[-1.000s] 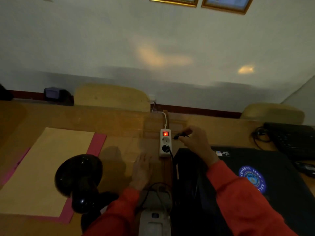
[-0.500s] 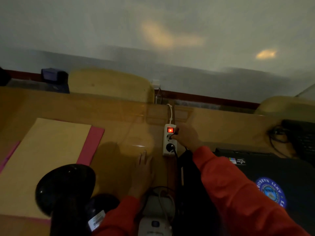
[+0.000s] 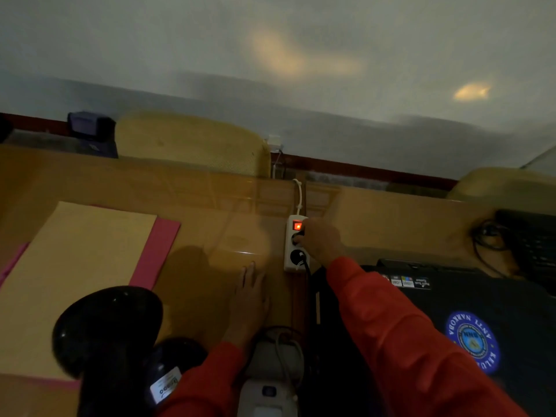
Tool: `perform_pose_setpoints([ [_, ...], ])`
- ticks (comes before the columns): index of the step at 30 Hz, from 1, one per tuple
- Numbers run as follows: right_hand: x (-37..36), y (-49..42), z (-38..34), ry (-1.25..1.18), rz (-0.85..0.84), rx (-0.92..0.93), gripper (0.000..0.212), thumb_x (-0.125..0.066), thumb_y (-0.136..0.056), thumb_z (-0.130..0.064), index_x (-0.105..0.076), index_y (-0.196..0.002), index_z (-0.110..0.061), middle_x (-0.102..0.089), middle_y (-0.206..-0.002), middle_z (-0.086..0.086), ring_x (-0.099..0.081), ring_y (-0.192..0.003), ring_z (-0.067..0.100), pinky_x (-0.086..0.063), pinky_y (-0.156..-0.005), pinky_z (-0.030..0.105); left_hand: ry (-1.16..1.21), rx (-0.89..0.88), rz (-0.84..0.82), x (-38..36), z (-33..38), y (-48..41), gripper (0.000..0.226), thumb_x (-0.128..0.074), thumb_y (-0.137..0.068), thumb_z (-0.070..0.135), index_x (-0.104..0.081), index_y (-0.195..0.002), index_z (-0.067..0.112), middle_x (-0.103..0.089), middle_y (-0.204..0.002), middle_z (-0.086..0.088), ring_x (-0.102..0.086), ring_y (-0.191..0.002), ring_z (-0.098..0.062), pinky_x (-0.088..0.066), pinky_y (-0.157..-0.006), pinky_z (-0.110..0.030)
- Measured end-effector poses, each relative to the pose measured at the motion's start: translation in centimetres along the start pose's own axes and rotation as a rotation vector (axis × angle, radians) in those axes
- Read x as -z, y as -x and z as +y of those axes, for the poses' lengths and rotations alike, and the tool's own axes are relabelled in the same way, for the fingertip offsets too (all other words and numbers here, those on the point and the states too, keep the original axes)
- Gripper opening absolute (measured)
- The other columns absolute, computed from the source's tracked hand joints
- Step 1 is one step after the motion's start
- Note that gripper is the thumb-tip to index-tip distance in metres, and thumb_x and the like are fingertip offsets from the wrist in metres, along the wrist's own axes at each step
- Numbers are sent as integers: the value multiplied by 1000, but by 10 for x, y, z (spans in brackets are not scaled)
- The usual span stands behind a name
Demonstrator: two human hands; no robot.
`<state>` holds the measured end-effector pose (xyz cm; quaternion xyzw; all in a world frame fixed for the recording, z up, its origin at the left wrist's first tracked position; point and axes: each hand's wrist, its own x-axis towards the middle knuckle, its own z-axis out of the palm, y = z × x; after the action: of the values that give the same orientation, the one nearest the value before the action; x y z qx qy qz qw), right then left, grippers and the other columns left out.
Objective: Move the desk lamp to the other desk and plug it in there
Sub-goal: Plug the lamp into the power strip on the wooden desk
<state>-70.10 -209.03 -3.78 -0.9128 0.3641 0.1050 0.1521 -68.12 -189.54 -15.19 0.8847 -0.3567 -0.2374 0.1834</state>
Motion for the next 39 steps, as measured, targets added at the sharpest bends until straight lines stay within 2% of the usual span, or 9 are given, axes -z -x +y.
perform_pose_setpoints([
  [5,1,-4,-6,7,8,-8,26,-66,-83,-26,-62,-96,-3,-67,-103,16,-64,-89,31,-42,-63,32,-21,-5,-3,1,-1,-1,57,-51,-90,24,-28,-143,21,-5,-161,-7,-1,-148,-25,-30,-113,-46],
  [10,7,-9,-5,-10,-11,-51,33,-71,-78,-22,-60,-101,-1,-65,-107,18,-63,-97,33,-45,-67,34,-14,-8,7,0,-3,-1,57,-51,-90,23,-30,-143,22,-6,-161,-5,-2,-148,-25,-31,-112,-48],
  [17,-8,-8,0,-13,-27,-36,27,-63,-84,-21,-63,-99,1,-67,-104,19,-65,-92,32,-55,-78,40,-11,-2,10,1,-1,0,59,-52,-89,23,-30,-143,20,-7,-161,-7,-2,-148,-26,-27,-115,-45],
  [24,-4,-6,-3,-44,-55,-58,30,-66,-83,-22,-61,-103,0,-66,-106,19,-64,-95,32,-55,-81,42,-47,0,-27,10,4,1,57,-50,-89,22,-29,-143,20,-6,-161,-8,-4,-147,-27,-24,-116,-43],
  [27,-3,5,-2,-25,-53,-38,29,-57,-89,-23,-59,-106,0,-65,-110,19,-63,-97,32,-54,-80,39,-35,10,-49,20,9,2,50,-48,-90,18,-36,-138,17,-13,-159,-11,-12,-146,-29,-25,-115,-43],
  [29,1,18,-1,-34,0,-25,30,-55,-91,-27,-60,-107,-2,-65,-109,17,-63,-97,30,-51,-77,36,-39,16,-56,26,14,8,44,-47,-90,17,-43,-133,13,-22,-157,-12,-24,-141,-30,-30,-112,-42],
  [32,11,42,-1,-136,103,46,29,-58,-89,-25,-61,-110,-5,-64,-107,18,-61,-93,27,-47,-74,33,-67,-23,-81,34,23,25,36,-49,-90,20,-50,-125,11,-37,-147,-10,-41,-128,-30,-42,-99,-42],
  [35,24,72,-6,-209,144,158,30,-56,-89,-17,-60,-115,-5,-63,-110,20,-60,-94,27,-42,-75,28,-56,-104,-51,40,31,53,32,-48,-91,20,-53,-121,13,-47,-136,-8,-50,-118,-28,-47,-89,-39],
  [39,31,120,-13,-290,194,243,33,-59,-87,-17,-61,-118,-7,-64,-116,16,-61,-99,26,-49,-84,33,-59,-176,15,51,36,96,33,-49,-90,25,-54,-122,15,-51,-133,-8,-51,-118,-26,-46,-94,-36],
])
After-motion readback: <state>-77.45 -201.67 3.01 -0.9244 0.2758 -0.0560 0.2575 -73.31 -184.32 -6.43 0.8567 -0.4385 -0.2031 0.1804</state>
